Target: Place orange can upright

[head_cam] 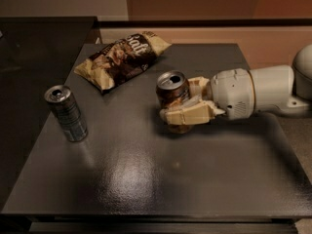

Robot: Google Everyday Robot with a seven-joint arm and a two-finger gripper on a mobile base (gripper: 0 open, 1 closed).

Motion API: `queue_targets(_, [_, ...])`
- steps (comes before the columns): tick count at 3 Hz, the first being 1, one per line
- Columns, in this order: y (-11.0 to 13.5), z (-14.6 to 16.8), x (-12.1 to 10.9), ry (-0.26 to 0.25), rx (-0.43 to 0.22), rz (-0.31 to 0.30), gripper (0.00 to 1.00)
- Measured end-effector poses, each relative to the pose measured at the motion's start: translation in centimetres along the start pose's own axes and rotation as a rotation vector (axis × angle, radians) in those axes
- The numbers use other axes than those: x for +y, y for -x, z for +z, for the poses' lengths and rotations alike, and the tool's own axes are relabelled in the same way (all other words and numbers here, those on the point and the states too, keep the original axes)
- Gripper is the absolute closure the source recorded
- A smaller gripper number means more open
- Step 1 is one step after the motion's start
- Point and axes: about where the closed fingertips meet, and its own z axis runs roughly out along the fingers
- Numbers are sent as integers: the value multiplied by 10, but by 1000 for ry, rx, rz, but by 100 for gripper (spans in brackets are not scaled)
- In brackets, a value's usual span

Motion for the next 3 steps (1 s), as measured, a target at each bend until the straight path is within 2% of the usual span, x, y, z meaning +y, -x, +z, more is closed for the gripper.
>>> queue_targets(1, [-5, 4, 3, -6, -25, 10, 100])
queue_targets(3, [-16, 12, 5, 14, -80, 46, 100])
